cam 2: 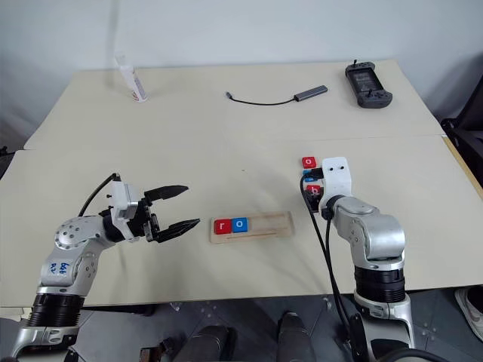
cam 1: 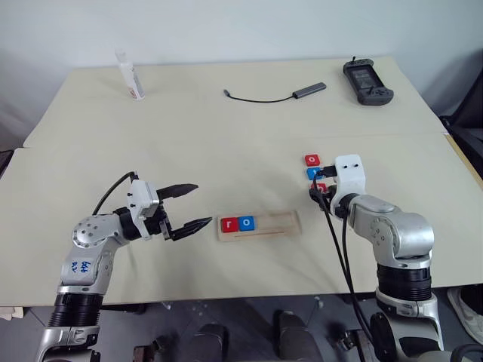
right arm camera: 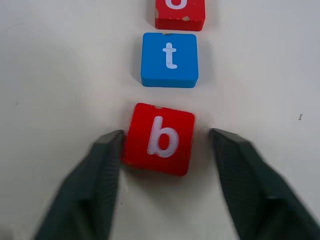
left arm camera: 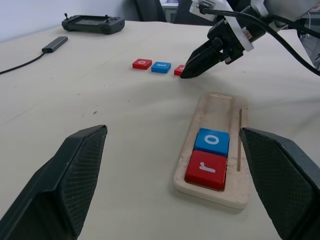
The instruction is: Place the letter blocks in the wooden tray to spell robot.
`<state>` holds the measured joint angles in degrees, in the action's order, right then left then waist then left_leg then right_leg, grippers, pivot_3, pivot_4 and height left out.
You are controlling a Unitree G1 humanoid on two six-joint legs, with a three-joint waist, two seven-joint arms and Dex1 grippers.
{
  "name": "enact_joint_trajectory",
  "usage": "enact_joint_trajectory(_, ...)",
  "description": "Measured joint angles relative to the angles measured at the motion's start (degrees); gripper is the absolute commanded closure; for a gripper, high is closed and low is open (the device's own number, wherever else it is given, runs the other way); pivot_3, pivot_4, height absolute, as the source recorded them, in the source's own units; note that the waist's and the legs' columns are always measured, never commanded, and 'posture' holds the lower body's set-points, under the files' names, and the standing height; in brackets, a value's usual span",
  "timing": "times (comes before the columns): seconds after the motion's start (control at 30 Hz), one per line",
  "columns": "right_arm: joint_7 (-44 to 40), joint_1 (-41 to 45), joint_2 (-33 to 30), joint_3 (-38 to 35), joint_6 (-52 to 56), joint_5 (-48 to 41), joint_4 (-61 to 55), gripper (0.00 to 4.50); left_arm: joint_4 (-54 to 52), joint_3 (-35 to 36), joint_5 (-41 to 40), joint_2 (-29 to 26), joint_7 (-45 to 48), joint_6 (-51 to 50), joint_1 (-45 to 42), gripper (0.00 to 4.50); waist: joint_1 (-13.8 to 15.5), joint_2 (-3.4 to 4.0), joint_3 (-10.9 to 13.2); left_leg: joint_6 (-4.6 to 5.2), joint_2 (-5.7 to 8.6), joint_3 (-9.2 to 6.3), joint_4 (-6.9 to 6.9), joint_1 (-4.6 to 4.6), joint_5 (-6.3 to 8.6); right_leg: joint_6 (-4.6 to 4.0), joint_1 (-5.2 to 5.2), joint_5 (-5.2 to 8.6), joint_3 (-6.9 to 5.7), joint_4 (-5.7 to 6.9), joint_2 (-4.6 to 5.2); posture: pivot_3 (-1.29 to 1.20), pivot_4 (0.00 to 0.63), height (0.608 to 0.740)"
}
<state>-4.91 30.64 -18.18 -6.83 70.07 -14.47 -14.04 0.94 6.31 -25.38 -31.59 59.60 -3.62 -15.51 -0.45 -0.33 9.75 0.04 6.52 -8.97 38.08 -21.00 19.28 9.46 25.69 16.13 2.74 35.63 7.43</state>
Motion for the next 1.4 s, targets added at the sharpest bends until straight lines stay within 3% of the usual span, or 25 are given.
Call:
enact_joint_trajectory(0.03,0.02,-0.02,0.0,-0.05,-0.07,0.04,-0.01,3.04,0.02,-0.14,0.0,0.01,0.0,0.0,0.0,0.0,0.01,0.0,0.0,0.0,0.0,0.0,0.0,0.0,0.0,0.0,0.0,0.0,0.0,0.0,0.0,0.0,0.15,0.74)
enact_joint_trajectory(0.23,0.29,-1.09,-0.01,-1.34,0.96,0.05,-1.74,3.04,1.29,-0.83,0.0,1.01,0.0,0.03,-1.95,0.0,0.25,0.0,0.0,0.0,0.02,-0.02,0.03,-0.01,0.0,-0.01,-0.01,0.0,-0.01,0.01,0.01,0.0,0.15,0.74)
enact_joint_trajectory(0.4,1.76,-4.31,1.16,-7.58,7.88,-0.01,-11.74,3.04,2.61,-2.02,0.16,1.92,0.53,0.38,-2.71,0.0,0.23,0.0,0.0,0.01,0.02,-0.04,0.0,-0.06,0.0,-0.01,0.04,0.0,-0.02,0.0,0.01,0.0,0.15,0.74)
enact_joint_trajectory(0.63,3.29,-12.54,7.99,-7.42,15.49,0.25,-24.52,3.04,4.15,-3.14,0.18,2.42,1.63,0.6,-4.13,0.0,-0.17,0.02,-0.01,0.0,0.0,0.03,-0.01,-0.03,0.0,-0.01,0.05,0.0,0.06,0.03,-0.01,0.0,0.15,0.74)
enact_joint_trajectory(0.93,1.5,-12.0,8.25,-7.12,16.37,0.33,-25.88,0.02,4.14,-3.2,0.17,2.34,2.18,0.52,-4.11,0.0,0.1,0.03,-0.01,0.0,0.02,0.03,0.01,-0.01,0.0,0.0,0.04,-0.01,0.05,0.04,0.0,0.0,0.15,0.74)
enact_joint_trajectory(1.03,-4.77,-9.85,1.57,-7.22,16.51,-3.17,-25.87,0.02,4.08,-3.16,0.16,2.31,2.17,0.52,-3.92,0.0,0.16,0.02,-0.01,0.0,0.01,0.01,0.0,-0.01,0.0,0.0,0.02,-0.01,0.02,0.0,-0.01,0.0,0.15,0.74)
enact_joint_trajectory(1.13,-19.72,-11.87,-17.08,-3.56,5.23,-5.93,-22.28,0.02,3.8,-3.13,0.13,2.12,2.61,0.64,-3.45,0.0,0.44,0.06,0.02,0.1,0.13,0.08,0.01,-0.04,0.05,0.04,-0.02,-0.03,-0.01,-0.11,0.07,0.0,0.15,0.74)
enact_joint_trajectory(1.2,-28.62,-12.79,-26.04,-2.86,-4.94,-5.77,-18.35,0.02,3.84,-3.01,0.13,1.48,3.32,0.66,-2.74,0.0,0.4,0.02,0.01,0.13,0.05,0.1,-0.02,-0.02,0.06,0.08,-0.13,-0.05,-0.05,-0.26,0.03,0.0,0.15,0.74)
enact_joint_trajectory(1.4,-54.07,-9.25,-35.38,6.87,-39.35,-1.89,5.93,0.02,2.32,-3.25,-0.12,1.38,5.41,0.32,-2.61,0.0,0.05,-0.03,0.03,0.11,-0.12,0.42,0.0,0.04,0.07,0.28,-0.16,-0.16,-0.2,-0.58,0.04,0.0,0.15,0.74)
